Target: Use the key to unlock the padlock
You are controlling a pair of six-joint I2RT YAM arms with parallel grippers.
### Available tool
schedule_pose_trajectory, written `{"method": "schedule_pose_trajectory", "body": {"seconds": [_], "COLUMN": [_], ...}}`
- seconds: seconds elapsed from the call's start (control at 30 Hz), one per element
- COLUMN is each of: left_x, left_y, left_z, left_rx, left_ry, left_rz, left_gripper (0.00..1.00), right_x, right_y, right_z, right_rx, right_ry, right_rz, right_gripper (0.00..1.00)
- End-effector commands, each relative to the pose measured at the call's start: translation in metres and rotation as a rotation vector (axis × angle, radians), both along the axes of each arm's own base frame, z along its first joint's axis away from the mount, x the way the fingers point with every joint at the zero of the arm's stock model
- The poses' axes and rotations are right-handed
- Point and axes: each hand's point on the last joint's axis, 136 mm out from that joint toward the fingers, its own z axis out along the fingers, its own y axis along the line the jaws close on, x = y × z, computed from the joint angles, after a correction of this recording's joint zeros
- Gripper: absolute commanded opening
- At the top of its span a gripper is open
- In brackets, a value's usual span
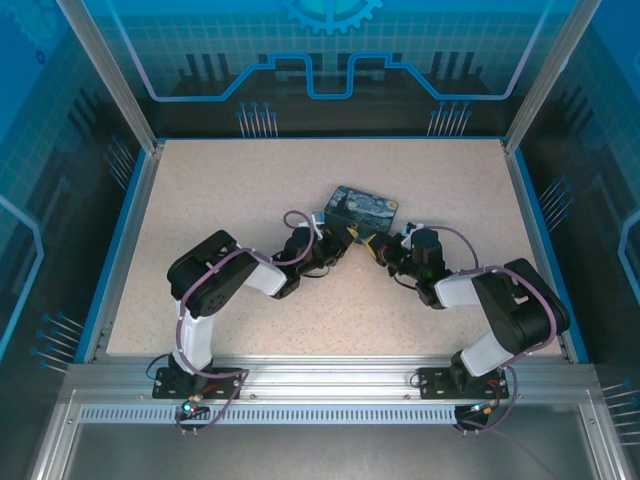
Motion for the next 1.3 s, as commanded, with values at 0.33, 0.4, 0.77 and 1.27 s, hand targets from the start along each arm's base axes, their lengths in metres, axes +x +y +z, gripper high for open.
{"method": "schedule_pose_trajectory", "body": {"seconds": [0.33, 0.4, 0.77, 1.27], "left_x": [-0.004, -0.006, -0.015, -0.027], "left_y": [-0.009, -0.012, -0.023, -0.031], "left_z": [0.028, 0.03, 0.026, 0.011], "left_rx": [-0.112, -0.132, -0.14, -0.11], "left_ry": [-0.048, -0.051, -0.038, 0.001], "left_rz": [-0.011, -0.016, -0.039, -0.058], "left_gripper": [0.0, 0.0, 0.0, 0.0], "right_x": [0.014, 0.013, 0.023, 0.04], "right_y": [0.004, 0.004, 0.009, 0.04], "right_z": [-0.005, -0.008, 0.002, 0.025], "right_rx": [-0.008, -0.002, 0.047, 0.088], "right_ry": [-0.024, -0.022, -0.061, -0.072], "right_rz": [-0.007, -0.006, -0.008, 0.076], "right_gripper": [0.0, 0.0, 0.0, 0.0]}}
